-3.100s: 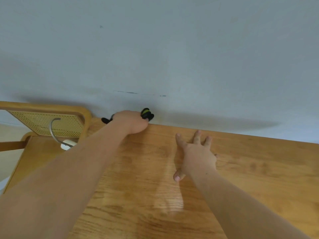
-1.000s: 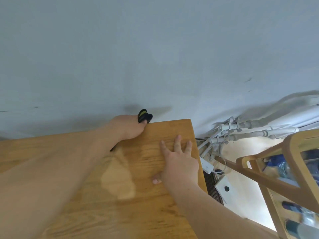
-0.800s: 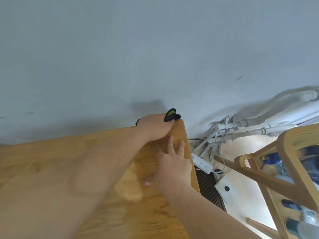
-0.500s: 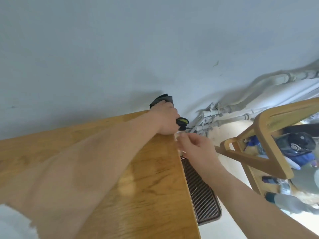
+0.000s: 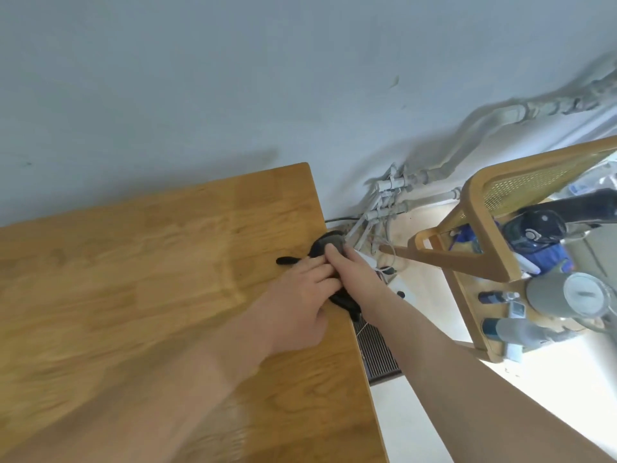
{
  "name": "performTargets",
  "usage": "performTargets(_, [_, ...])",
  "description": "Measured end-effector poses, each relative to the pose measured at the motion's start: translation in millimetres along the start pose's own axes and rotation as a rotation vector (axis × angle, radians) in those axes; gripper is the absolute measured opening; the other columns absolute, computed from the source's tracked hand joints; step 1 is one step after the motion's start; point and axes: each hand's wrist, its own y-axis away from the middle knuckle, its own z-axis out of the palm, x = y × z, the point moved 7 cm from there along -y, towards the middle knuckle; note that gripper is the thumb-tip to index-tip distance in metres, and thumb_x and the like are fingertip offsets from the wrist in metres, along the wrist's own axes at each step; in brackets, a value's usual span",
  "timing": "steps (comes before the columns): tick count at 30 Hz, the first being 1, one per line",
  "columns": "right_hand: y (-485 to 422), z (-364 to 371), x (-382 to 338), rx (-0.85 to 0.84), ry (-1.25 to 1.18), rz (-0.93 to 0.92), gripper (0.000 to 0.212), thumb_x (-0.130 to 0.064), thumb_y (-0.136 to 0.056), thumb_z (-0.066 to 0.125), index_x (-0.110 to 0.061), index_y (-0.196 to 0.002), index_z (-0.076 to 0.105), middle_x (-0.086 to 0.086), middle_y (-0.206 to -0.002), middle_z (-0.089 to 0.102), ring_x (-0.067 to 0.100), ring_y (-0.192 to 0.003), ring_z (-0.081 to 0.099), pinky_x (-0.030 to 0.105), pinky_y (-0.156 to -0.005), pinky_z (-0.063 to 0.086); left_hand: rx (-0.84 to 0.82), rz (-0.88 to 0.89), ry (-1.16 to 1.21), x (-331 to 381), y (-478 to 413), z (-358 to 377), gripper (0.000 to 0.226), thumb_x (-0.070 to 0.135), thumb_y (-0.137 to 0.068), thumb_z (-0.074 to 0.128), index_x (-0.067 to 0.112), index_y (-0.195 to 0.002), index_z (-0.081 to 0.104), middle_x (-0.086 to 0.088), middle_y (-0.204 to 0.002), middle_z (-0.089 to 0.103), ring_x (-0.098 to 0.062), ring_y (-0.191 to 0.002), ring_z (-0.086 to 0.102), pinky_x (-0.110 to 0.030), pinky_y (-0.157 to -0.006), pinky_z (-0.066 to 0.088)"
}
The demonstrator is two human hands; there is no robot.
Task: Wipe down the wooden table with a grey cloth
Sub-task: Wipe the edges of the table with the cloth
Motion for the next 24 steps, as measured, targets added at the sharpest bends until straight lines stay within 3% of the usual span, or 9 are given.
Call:
performTargets(2, [-4, 5, 5, 0.016, 0.219, -0.016, 0.069, -0.063, -0.103, 0.042, -0.025, -0.159, 0.03, 0.001, -0.157, 0.047, 0.024, -0.138, 0.049, 0.036, -0.112, 0.039, 0.129, -0.185, 0.031, -10, 31, -6, 0.051, 0.01, -0.082, 0.054, 0.012, -0.132, 0.068, -0.007, -0.153, 0.052, -0.024, -0.147, 0.038, -0.042, -0.125, 0.028])
performTargets(3, [-2, 6, 9, 0.056, 0.336, -0.018, 0.076, -0.067, -0.102, 0.036, -0.022, -0.162, 0.022, 0.006, -0.161, 0.041, 0.031, -0.143, 0.043, 0.041, -0.114, 0.035, 0.148, -0.264, 0.054, -12, 45, -4, 0.045, 0.01, -0.086, 0.055, 0.013, -0.129, 0.068, -0.007, -0.154, 0.05, -0.024, -0.146, 0.038, -0.043, -0.123, 0.033])
performTargets(6, [21, 6, 32, 0.184, 0.522, -0.04, 0.076, -0.068, -0.102, 0.029, -0.018, -0.159, 0.025, 0.012, -0.15, 0.053, 0.038, -0.131, 0.054, 0.047, -0.103, 0.045, 0.069, -0.396, 0.144, -8, 75, 18, 0.041, 0.018, -0.098, 0.051, 0.017, -0.138, 0.062, -0.002, -0.164, 0.035, -0.021, -0.151, 0.03, -0.04, -0.122, 0.033])
performTargets(10, [76, 2, 82, 0.303, 0.64, 0.008, 0.065, -0.068, -0.102, 0.027, -0.017, -0.14, 0.041, 0.01, -0.125, 0.066, 0.035, -0.11, 0.065, 0.046, -0.087, 0.052, -0.004, -0.376, 0.179, 21, 104, 43, 0.039, 0.022, -0.102, 0.047, 0.02, -0.139, 0.059, 0.002, -0.168, 0.027, -0.02, -0.154, 0.023, -0.038, -0.124, 0.028])
performTargets(12, [110, 2, 111, 0.345, 0.687, 0.042, 0.059, -0.068, -0.101, 0.024, -0.021, -0.131, 0.044, 0.008, -0.12, 0.068, 0.034, -0.106, 0.066, 0.046, -0.086, 0.052, -0.05, -0.333, 0.192, 37, 116, 58, 0.037, 0.022, -0.102, 0.046, 0.019, -0.137, 0.059, 0.001, -0.168, 0.027, -0.02, -0.154, 0.023, -0.036, -0.125, 0.024])
performTargets(17, [137, 1, 145, 0.369, 0.711, 0.137, 0.07, -0.066, -0.103, 0.019, -0.012, -0.143, 0.039, 0.018, -0.132, 0.063, 0.039, -0.118, 0.062, 0.05, -0.097, 0.049, -0.174, -0.191, 0.154, 77, 154, 91, 0.036, 0.021, -0.097, 0.047, 0.012, -0.13, 0.058, -0.003, -0.157, 0.038, -0.025, -0.145, 0.035, -0.039, -0.117, 0.035])
performTargets(20, [115, 3, 126, 0.36, 0.641, 0.139, 0.072, -0.063, -0.104, 0.019, -0.006, -0.142, 0.041, 0.021, -0.137, 0.059, 0.041, -0.124, 0.058, 0.05, -0.103, 0.045, -0.242, -0.171, 0.118, 93, 172, 103, 0.04, 0.022, -0.098, 0.046, 0.015, -0.136, 0.055, 0.001, -0.164, 0.03, -0.024, -0.147, 0.032, -0.039, -0.118, 0.035])
performTargets(24, [110, 4, 120, 0.391, 0.652, 0.047, 0.071, -0.065, -0.104, 0.022, -0.01, -0.144, 0.042, 0.016, -0.136, 0.061, 0.039, -0.122, 0.059, 0.047, -0.092, 0.045, -0.29, -0.233, 0.097, 103, 187, 112, 0.046, 0.026, -0.101, 0.046, 0.019, -0.147, 0.049, 0.005, -0.17, 0.018, -0.02, -0.154, 0.021, -0.038, -0.122, 0.03])
